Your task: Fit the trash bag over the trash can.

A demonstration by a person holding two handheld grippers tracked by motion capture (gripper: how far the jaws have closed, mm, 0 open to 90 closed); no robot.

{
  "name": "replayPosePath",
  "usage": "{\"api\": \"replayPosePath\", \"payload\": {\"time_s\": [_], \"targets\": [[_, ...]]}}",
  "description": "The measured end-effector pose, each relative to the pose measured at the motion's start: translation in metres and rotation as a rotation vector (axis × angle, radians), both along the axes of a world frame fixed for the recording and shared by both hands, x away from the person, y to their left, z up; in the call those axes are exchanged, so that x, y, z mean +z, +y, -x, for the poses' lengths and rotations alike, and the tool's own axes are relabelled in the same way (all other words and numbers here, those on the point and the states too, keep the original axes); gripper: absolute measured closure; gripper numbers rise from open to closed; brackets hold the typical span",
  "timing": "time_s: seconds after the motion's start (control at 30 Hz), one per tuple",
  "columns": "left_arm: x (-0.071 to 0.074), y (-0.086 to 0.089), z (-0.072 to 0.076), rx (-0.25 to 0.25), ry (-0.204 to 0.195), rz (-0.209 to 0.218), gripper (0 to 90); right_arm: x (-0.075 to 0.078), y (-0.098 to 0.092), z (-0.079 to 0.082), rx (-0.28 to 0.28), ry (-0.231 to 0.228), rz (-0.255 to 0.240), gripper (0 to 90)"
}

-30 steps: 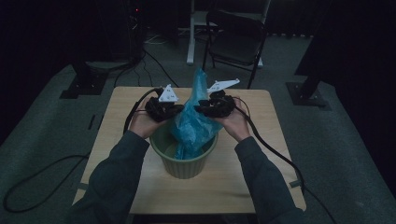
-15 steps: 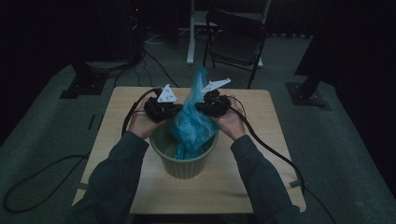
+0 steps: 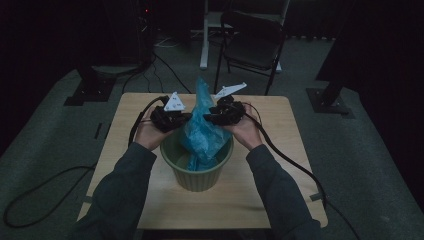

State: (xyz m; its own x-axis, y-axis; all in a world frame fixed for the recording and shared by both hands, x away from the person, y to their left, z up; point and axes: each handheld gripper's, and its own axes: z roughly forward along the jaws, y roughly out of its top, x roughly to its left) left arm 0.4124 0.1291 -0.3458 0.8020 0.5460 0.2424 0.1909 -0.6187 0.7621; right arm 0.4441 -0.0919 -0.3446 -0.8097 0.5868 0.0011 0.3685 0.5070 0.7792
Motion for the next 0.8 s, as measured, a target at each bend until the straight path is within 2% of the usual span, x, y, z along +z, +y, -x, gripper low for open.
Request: {"api": "replayPosePath", "payload": {"time_s": [0.1, 0.2, 0.23, 0.3, 0.37, 0.53, 0.6, 0.7, 0.8], "targets": [[0.0, -0.003, 0.001, -0.005, -0.003, -0.001, 90.0, -0.001, 0.003, -0.002, 0.001, 0.005, 0.006, 56.8], [0.0, -0.003, 0.001, -0.007, -0.005, 0.001, 90.0, -0.001, 0.01, -0.003, -0.007, -0.007, 0.041, 54.6], [0.001, -0.004, 0.002, -0.009, -0.007, 0.005, 90.0, -0.001, 0.013, -0.004, -0.009, -0.001, 0.052, 57.2], [0.001, -0.004, 0.002, -0.008, -0.009, 0.004, 90.0, -0.002, 0.016, -0.005, 0.008, -0.007, 0.062, 72.2], [0.001, -0.002, 0.002, 0.0, -0.01, 0.002, 90.0, -0.001, 0.017, -0.004, 0.01, -0.014, 0.075, 83.0], [0.003, 0.008, 0.002, 0.025, -0.012, 0.021, 90.0, 0.002, 0.012, -0.003, -0.016, -0.017, 0.071, 89.9], [0.003, 0.01, 0.002, 0.031, -0.012, 0.022, 90.0, 0.003, 0.01, -0.003, -0.021, -0.018, 0.07, 90.0], [0.004, 0.022, 0.002, 0.057, -0.018, 0.038, 90.0, 0.006, -0.002, -0.004, -0.061, -0.013, 0.074, 90.0], [0.002, 0.027, 0.001, 0.057, -0.007, 0.047, 90.0, 0.005, -0.007, -0.005, -0.071, -0.011, 0.073, 90.0]]}}
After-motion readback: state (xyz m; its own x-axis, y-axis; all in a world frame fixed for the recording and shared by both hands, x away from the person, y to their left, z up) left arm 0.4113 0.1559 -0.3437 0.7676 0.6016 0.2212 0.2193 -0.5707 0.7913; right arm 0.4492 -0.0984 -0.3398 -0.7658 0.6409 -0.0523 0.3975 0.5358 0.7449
